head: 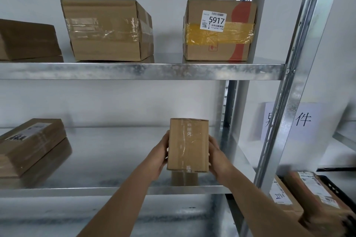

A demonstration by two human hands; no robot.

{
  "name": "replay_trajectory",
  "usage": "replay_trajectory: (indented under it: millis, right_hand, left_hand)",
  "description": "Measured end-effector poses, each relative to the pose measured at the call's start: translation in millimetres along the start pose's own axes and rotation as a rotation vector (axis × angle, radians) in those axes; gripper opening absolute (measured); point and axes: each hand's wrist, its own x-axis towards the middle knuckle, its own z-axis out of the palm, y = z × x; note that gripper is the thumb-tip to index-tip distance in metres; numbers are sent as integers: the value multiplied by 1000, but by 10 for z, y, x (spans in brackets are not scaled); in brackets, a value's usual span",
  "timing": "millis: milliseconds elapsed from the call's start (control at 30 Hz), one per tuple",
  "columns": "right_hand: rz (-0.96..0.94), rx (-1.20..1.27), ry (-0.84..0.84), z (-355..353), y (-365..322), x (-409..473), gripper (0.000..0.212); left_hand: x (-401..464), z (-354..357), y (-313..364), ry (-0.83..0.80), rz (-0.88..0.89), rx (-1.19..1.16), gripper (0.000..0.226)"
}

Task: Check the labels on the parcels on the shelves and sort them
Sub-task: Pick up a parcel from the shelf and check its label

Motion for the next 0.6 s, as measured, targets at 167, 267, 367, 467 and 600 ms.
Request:
replay_trajectory:
  millis: [167, 267, 367, 467, 600]
  right_hand:
    - [16, -79, 55, -83, -175, 24, 36]
    - [34, -101, 66, -106, -285, 36, 43]
    - [37, -121, 27, -140, -351, 53, 45]
    - [41, -119, 5, -191, -374, 44, 39]
    - [44, -191, 1, -218, -313, 17, 40]
  left_hand:
    - [120, -125, 110, 44, -8, 15, 59]
    - [123, -120, 190, 22, -11, 81, 59]
    - [128, -145, 186, 19, -26, 102, 63]
    - [122, -183, 161, -10, -5, 84, 51]
    - [124, -190, 131, -71, 21, 75, 50]
